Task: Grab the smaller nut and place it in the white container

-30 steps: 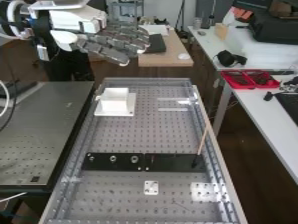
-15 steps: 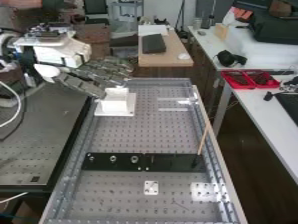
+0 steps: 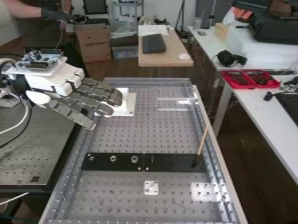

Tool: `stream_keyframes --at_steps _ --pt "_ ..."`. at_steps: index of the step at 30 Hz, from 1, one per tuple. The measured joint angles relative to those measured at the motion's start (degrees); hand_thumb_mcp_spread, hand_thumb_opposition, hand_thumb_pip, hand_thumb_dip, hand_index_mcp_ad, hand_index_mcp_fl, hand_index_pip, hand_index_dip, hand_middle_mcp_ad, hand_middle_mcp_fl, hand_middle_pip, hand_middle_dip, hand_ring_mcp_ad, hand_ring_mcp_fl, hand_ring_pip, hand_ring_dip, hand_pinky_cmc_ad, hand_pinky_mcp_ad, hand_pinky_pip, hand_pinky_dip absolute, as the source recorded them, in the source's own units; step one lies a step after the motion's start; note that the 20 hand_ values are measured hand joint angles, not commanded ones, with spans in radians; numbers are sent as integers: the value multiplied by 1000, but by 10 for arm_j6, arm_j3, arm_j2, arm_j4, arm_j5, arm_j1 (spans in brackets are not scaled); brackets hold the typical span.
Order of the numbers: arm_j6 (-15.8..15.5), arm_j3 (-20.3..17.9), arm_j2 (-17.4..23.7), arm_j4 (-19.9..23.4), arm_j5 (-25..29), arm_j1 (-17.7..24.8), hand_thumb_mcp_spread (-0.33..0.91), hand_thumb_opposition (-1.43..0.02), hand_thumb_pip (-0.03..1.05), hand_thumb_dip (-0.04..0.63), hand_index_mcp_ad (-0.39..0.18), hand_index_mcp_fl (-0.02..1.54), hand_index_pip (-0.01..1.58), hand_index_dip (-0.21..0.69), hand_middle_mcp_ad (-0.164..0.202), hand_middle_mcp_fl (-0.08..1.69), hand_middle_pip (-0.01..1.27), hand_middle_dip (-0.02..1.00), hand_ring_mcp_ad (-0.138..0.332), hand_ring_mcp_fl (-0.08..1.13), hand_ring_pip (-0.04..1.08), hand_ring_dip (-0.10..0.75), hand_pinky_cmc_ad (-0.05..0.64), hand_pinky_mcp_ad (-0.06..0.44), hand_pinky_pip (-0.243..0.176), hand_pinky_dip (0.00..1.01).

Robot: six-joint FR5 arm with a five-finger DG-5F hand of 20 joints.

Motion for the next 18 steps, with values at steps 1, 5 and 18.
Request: stream_keyframes --at_steps 1,5,18 --pt "-1 -2 -2 3 -1 -1 251 -770 634 126 -47 171 372 281 89 0 131 188 175 0 89 58 394 297 -91 126" --pt "-7 -16 -17 25 -4 -6 251 -771 641 126 -47 188 496 265 89 0 131 188 176 0 89 58 393 297 -91 126" --pt "-25 -40 -50 65 -1 -18 278 -801 648 159 -73 129 836 243 87 0 129 192 176 0 89 58 394 297 -91 126"
